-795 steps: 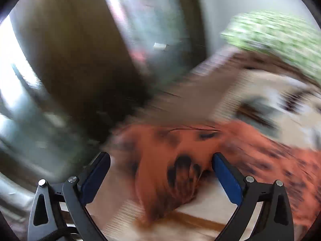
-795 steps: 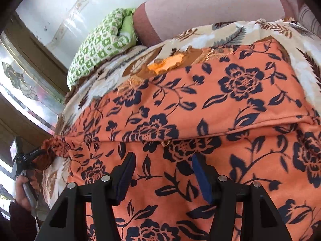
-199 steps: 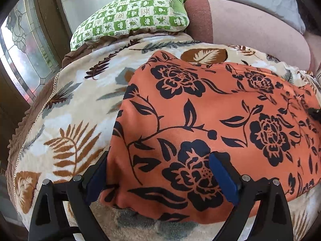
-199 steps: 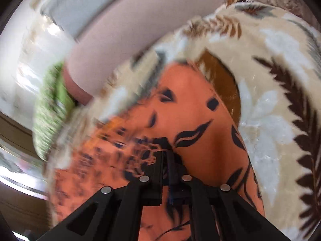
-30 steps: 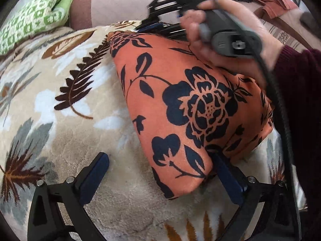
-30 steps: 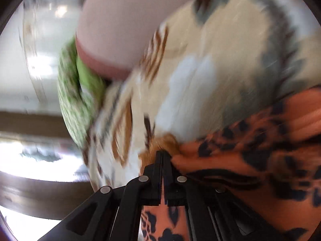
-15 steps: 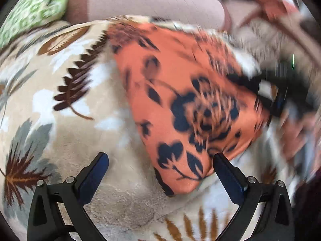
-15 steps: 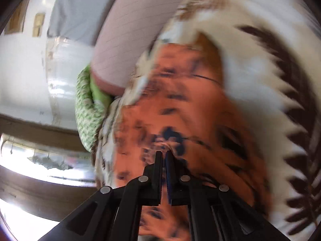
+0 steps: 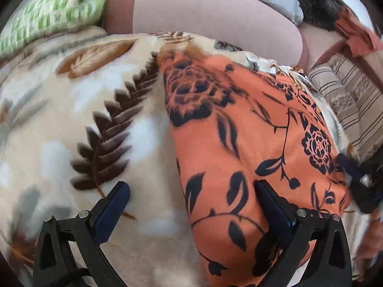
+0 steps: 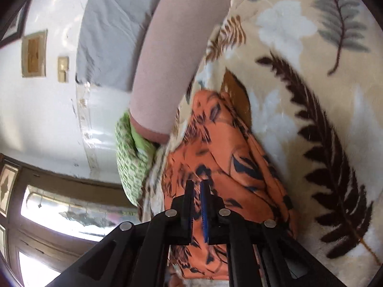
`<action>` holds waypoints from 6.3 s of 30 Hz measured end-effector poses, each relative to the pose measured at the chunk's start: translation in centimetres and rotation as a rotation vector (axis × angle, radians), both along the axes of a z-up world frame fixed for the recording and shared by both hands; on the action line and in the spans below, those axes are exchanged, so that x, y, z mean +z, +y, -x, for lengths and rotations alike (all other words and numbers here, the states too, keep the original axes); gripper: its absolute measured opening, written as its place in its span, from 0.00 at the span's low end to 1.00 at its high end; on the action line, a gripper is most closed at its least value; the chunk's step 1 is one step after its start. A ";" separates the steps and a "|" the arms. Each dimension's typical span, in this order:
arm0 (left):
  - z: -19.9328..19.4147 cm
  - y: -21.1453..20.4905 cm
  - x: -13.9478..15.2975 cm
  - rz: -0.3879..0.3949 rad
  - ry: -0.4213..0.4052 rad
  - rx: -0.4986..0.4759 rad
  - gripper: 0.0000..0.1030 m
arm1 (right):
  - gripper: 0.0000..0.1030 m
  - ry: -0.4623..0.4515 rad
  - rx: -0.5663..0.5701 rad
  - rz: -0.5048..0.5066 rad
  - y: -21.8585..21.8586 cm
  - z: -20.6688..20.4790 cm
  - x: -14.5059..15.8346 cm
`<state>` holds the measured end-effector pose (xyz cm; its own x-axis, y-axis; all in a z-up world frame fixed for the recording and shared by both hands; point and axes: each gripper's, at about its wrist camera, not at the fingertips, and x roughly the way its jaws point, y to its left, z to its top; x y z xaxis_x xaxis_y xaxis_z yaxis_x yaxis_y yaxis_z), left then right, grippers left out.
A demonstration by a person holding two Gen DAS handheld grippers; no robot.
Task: Fold small clothes
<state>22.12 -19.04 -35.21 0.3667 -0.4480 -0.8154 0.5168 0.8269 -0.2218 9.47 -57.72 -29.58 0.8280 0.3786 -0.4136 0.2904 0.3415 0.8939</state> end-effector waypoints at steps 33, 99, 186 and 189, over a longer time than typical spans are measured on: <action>3.9 3.0 0.8 -0.152 0.007 -0.201 1.00 | 0.05 0.230 0.448 0.278 11.7 -4.2 -0.9; 0.8 1.0 3.5 -0.045 -0.076 0.047 1.00 | 0.11 0.080 0.111 0.346 4.5 -8.1 2.8; -1.3 0.5 0.5 0.203 0.240 -0.060 0.78 | 0.41 0.137 0.222 0.228 4.9 -7.8 -0.6; -0.7 -0.5 0.8 0.204 0.196 -0.095 0.64 | 0.41 0.136 0.231 0.240 5.0 -8.0 -0.8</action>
